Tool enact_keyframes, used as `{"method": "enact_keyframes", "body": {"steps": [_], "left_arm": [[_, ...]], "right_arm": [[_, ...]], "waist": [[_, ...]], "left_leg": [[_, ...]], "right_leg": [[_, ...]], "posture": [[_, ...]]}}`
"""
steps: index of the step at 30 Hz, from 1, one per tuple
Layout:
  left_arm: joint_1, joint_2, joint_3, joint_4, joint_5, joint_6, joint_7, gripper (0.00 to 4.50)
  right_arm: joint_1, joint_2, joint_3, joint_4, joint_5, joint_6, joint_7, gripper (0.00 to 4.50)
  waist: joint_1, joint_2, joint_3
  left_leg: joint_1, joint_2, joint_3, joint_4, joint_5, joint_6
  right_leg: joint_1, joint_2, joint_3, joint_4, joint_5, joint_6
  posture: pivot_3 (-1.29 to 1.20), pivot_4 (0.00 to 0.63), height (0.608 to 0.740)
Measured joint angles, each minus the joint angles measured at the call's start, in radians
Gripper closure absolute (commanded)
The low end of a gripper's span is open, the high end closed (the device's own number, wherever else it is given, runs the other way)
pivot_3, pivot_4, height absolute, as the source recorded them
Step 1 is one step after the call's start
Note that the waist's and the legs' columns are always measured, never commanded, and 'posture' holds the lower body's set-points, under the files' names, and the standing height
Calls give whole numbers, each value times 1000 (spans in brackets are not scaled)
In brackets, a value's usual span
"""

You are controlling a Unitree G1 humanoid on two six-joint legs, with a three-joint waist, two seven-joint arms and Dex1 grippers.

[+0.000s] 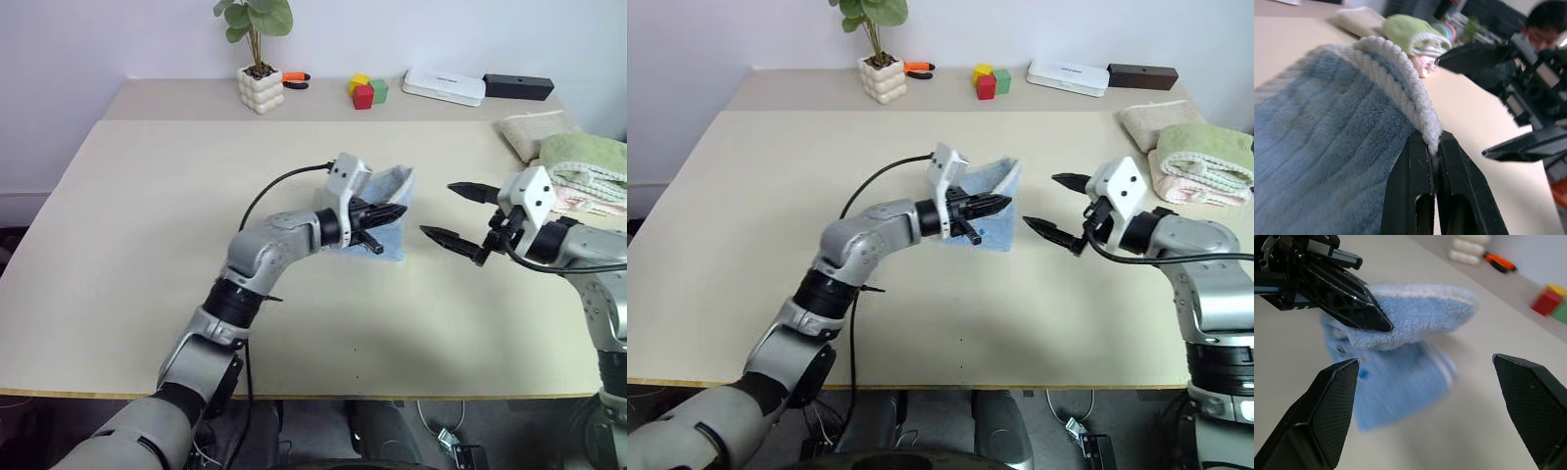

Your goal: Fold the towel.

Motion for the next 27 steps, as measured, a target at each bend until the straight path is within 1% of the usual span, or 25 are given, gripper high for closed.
{"method": "enact_keyframes", "body": {"steps": [3,9,24,26,27], "left_arm": [[-5,-35,-19,42,40,-29,-43,4460],[-5,-41,-14,68,98,-33,-82,4460],[-5,-68,16,68,141,-32,-113,4460],[7,-35,7,49,165,-32,-121,4460],[25,-1,-6,35,183,-31,-129,4460]], "right_arm": [[5,-4,-16,-5,1,1,-6,0],[21,-7,-20,-14,2,18,-16,0],[21,-7,-20,-15,2,19,-18,0],[21,-7,-20,-14,1,18,-20,0],[21,-7,-20,-14,1,18,-21,0]], "waist": [[0,0,0],[4,0,0],[5,0,0],[3,0,0],[-1,1,0]], "left_leg": [[0,0,0,0,0,0],[0,0,0,0,0,0],[0,0,0,1,0,0],[1,0,0,0,0,0],[2,0,0,0,0,0]], "right_leg": [[0,0,0,0,0,0],[0,0,0,0,0,0],[0,0,0,0,0,0],[0,0,0,0,0,0],[1,0,1,1,0,0]], "posture": [[0,150,740],[0,150,740],[0,150,740],[0,150,740],[0,150,740]]}}
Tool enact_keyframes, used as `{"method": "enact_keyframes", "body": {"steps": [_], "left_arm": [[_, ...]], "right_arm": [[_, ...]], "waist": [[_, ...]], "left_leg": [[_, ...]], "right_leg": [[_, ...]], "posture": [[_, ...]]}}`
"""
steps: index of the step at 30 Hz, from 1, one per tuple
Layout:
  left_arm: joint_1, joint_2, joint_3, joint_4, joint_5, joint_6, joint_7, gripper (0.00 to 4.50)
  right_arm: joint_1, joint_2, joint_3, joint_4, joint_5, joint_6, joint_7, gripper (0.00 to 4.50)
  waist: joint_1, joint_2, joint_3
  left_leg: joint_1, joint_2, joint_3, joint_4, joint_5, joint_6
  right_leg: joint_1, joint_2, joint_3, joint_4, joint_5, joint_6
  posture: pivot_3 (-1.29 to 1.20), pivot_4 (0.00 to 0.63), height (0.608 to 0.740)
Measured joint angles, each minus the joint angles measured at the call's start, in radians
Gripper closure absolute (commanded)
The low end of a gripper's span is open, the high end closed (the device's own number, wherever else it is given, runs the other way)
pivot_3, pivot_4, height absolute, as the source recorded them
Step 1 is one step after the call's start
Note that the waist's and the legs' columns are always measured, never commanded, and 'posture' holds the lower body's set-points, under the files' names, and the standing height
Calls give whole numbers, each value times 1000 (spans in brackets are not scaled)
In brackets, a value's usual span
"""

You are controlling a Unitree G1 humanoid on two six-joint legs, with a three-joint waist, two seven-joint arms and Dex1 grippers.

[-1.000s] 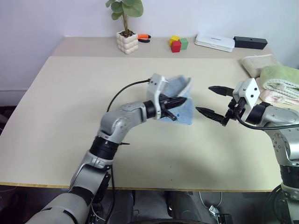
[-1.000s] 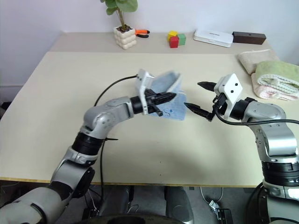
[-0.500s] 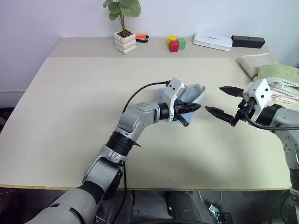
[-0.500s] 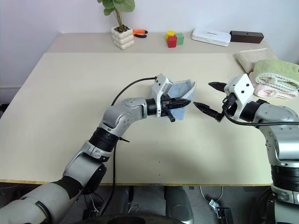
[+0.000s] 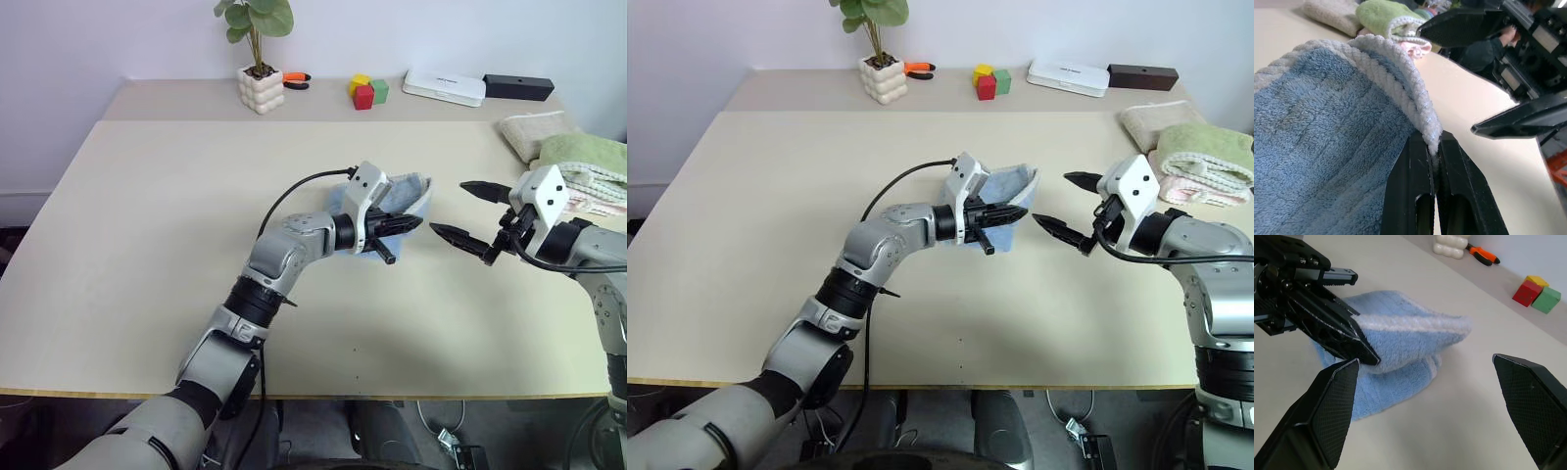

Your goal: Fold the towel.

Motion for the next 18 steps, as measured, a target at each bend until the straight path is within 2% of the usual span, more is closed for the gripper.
{"method": "enact_keyframes", "body": {"steps": [3,12,13,14,18], "left_arm": [[55,65,-9,0,43,7,-5,4460],[58,87,-14,-18,88,7,-38,4460],[58,84,-13,-18,88,7,-38,3871],[58,81,-12,-16,89,7,-37,3615],[58,71,-12,-15,97,7,-30,1619]], "right_arm": [[0,0,0,5,-1,-1,-2,0],[-23,2,6,25,-6,-20,-1,0],[-23,2,6,25,-8,-21,-1,0],[-23,2,7,25,-9,-21,-1,0],[-23,3,10,25,-9,-21,-1,0]], "waist": [[1,1,0],[6,1,0],[5,1,0],[4,1,0],[4,1,0]], "left_leg": [[2,0,0,0,0,0],[1,0,0,1,0,0],[2,0,0,1,0,0],[2,0,0,2,0,0],[2,0,0,2,0,0]], "right_leg": [[1,0,0,3,0,0],[3,0,0,1,0,0],[3,0,0,1,0,0],[3,0,0,1,0,0],[3,0,0,1,0,0]], "posture": [[0,150,740],[0,150,740],[0,150,740],[0,150,740],[0,150,740]]}}
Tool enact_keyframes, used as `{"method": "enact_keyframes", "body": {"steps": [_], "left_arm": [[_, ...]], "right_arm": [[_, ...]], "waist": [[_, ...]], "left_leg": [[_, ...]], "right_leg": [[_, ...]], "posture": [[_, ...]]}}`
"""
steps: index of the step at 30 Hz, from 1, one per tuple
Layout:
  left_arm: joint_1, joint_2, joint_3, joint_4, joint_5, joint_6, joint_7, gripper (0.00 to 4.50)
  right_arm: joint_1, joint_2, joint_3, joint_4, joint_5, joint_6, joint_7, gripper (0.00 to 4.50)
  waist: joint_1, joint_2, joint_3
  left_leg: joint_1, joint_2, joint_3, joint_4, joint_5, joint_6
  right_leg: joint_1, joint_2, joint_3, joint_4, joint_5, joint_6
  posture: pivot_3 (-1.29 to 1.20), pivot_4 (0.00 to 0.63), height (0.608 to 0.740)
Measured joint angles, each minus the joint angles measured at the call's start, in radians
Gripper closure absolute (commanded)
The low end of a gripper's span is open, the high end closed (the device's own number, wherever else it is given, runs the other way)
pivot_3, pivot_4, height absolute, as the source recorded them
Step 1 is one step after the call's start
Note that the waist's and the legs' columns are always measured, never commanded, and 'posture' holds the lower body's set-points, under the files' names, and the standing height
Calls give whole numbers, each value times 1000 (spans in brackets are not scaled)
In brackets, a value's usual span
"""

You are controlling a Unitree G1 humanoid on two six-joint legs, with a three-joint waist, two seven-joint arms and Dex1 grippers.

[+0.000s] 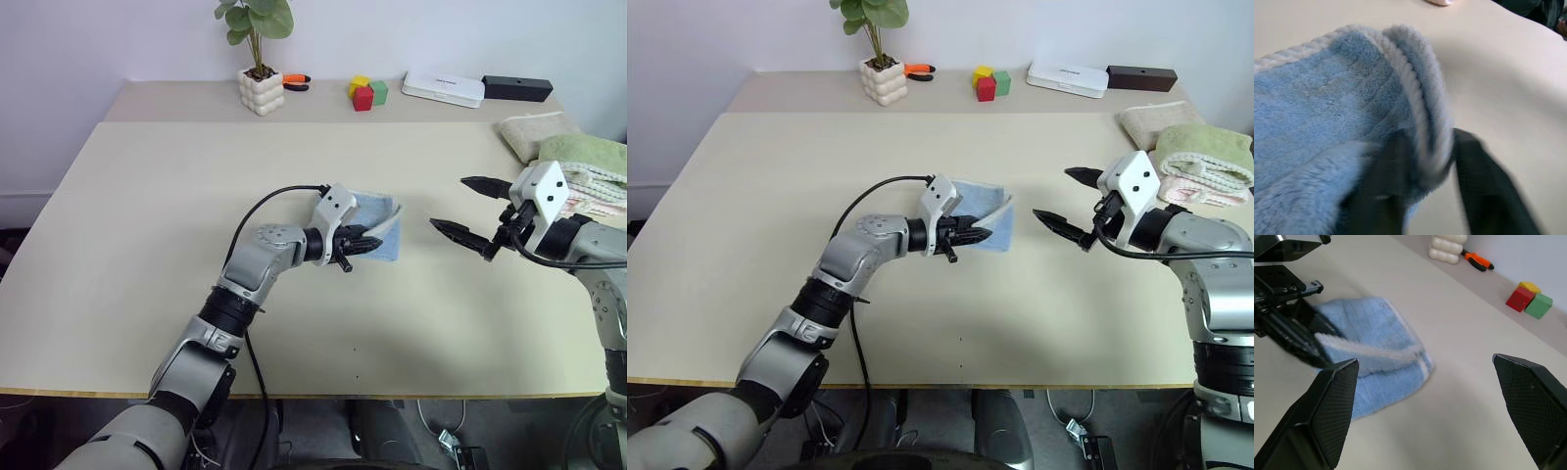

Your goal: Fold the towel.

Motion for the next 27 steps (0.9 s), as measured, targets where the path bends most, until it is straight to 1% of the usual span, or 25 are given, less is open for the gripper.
{"method": "enact_keyframes", "body": {"steps": [3,14,17,19,22,24,27], "left_arm": [[0,-2,0,0,4,0,0,53],[0,-9,8,1,13,0,-2,53],[0,-33,16,17,13,0,2,53],[0,-31,64,-4,-72,90,-37,53],[-5,21,174,-130,-242,257,-109,53],[-7,42,210,-187,-291,311,-111,53],[2,45,214,-222,-319,351,-100,53]], "right_arm": [[0,0,0,0,0,0,0,0],[0,0,0,0,0,0,0,0],[-1,1,2,7,-2,-3,0,0],[-15,6,11,25,-3,-9,2,0],[-29,7,14,60,-10,-23,4,0],[-29,8,17,68,-10,-28,6,0],[-33,9,26,71,-10,-34,8,0]], "waist": [[0,0,0],[0,0,0],[1,0,0],[-3,0,0],[-11,0,0],[-11,0,0],[-6,0,0]], "left_leg": [[0,0,0,0,0,0],[0,0,0,0,0,0],[0,0,0,0,0,0],[0,0,0,0,0,0],[1,0,0,0,0,0],[2,0,0,1,0,0],[1,0,0,3,0,0]], "right_leg": [[0,0,0,0,0,0],[0,0,0,0,0,0],[0,0,0,0,0,0],[0,0,0,1,0,0],[-2,0,0,6,-1,0],[-1,0,0,7,-1,0],[0,0,0,7,-1,0]], "posture": [[0,150,740],[0,150,740],[0,150,740],[0,150,740],[0,150,740],[0,150,740],[0,150,740]]}}
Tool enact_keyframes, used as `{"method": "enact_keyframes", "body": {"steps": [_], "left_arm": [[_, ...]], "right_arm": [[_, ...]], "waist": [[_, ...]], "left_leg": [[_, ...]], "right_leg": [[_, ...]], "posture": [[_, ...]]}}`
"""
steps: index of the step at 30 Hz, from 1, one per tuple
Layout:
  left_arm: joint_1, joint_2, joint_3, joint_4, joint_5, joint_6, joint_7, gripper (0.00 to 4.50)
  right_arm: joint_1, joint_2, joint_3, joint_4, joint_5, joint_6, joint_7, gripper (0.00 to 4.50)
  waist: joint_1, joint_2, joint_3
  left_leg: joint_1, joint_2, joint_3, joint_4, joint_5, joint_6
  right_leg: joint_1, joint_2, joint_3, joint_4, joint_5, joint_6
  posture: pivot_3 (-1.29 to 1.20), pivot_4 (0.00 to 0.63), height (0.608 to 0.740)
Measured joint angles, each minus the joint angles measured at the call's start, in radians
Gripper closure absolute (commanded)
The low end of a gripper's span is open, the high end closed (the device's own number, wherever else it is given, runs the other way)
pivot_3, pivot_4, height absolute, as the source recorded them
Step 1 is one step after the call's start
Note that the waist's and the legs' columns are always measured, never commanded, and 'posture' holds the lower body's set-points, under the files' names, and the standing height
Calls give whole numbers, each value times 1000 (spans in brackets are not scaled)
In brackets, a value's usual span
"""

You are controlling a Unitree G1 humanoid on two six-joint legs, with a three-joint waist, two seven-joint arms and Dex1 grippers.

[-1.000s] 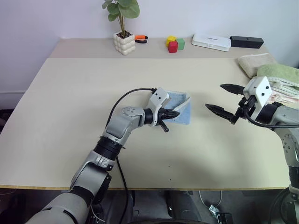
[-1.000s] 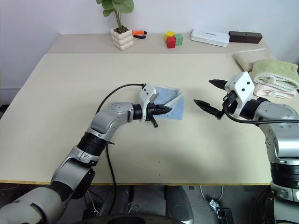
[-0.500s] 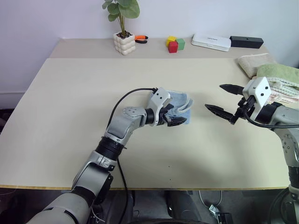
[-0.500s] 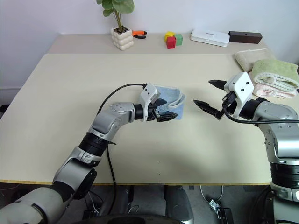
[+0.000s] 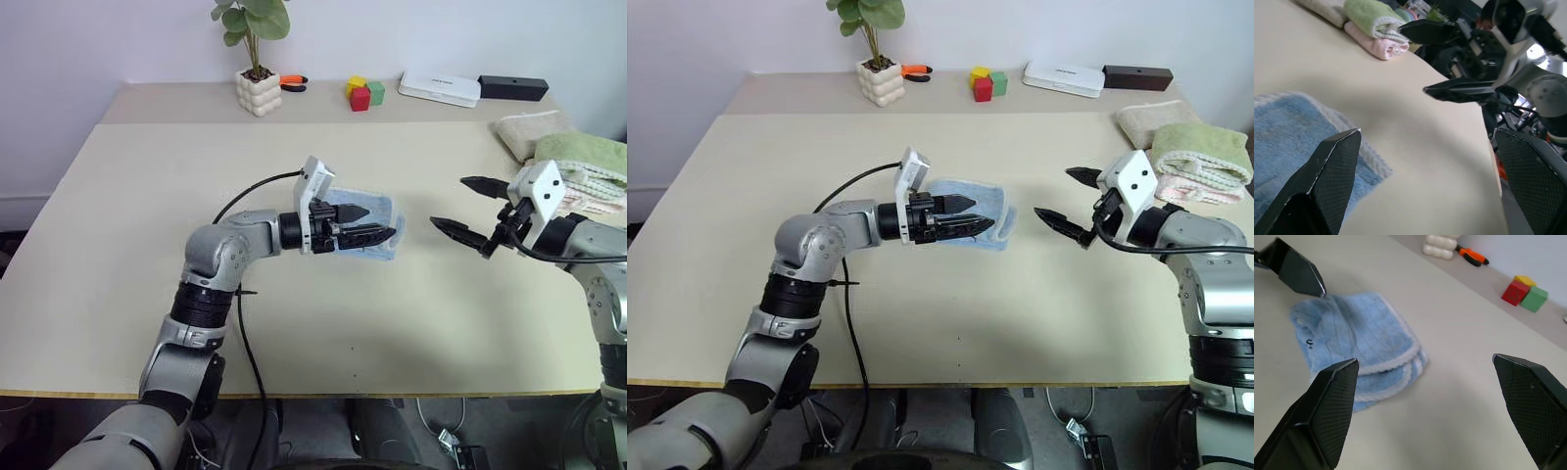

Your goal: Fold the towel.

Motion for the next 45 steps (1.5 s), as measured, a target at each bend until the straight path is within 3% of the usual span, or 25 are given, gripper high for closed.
{"method": "enact_keyframes", "body": {"steps": [4,7,8,10,17,22,24,26,29,32,35,45], "left_arm": [[23,13,19,-30,-37,39,19,53],[20,25,124,-39,-94,55,61,53],[3,24,172,-22,-106,54,93,284],[-34,14,239,26,-105,23,164,920],[-69,-16,326,148,-85,-77,310,4438],[-74,-17,327,155,-86,-85,322,4438],[-77,-18,328,159,-87,-92,325,4500],[-94,-31,353,189,-87,-123,345,4500],[-104,-47,366,216,-87,-156,363,4500],[-102,-107,369,254,-51,-244,400,4500],[-102,-153,309,276,-33,-267,411,4500],[-101,-132,283,294,25,-359,423,4500]], "right_arm": [[-9,6,6,7,4,1,-2,0],[-94,75,-7,59,42,75,-86,0],[-129,111,-30,80,58,105,-136,0],[-157,147,-53,86,64,128,-208,0],[-168,204,-50,77,63,149,-293,0],[-167,203,-50,73,63,152,-301,0],[-168,208,-52,71,68,158,-307,555],[-172,270,-63,49,97,184,-349,1295],[-175,333,-39,32,125,217,-393,2819],[-193,503,13,-40,98,208,-525,4389],[-213,555,97,-60,93,211,-557,4460],[-216,559,148,-72,3,207,-623,4460]], "waist": [[-1,0,0],[-17,0,0],[-20,0,0],[-19,0,0],[-14,0,0],[-19,0,0],[-21,0,0],[-24,0,0],[-22,0,0],[-22,0,0],[-13,0,0],[-23,0,0]], "left_leg": [[0,0,0,0,0,0],[0,0,0,2,0,0],[0,0,-1,2,0,0],[0,0,-1,3,0,0],[-2,0,-1,3,0,0],[-1,0,-1,2,0,0],[-1,0,-1,2,0,0],[0,0,-1,2,0,0],[-1,0,-1,2,0,0],[-1,0,-1,2,0,0],[-4,-1,-1,3,0,0],[-3,-2,-1,1,0,0]], "right_leg": [[0,0,0,1,0,0],[-1,0,0,3,0,0],[-1,0,0,4,0,0],[0,0,0,3,0,0],[-1,0,0,2,0,0],[-1,0,0,2,0,0],[-1,0,0,2,0,0],[-1,1,0,3,0,0],[-1,0,0,3,0,0],[-2,1,0,4,0,0],[-3,-1,0,3,0,0],[-4,-1,0,4,0,0]], "posture": [[0,150,740],[0,150,740],[0,150,740],[0,150,740],[0,150,740],[0,150,740],[0,150,740],[0,150,740],[0,150,740],[0,150,740],[0,150,740],[0,150,740]]}}
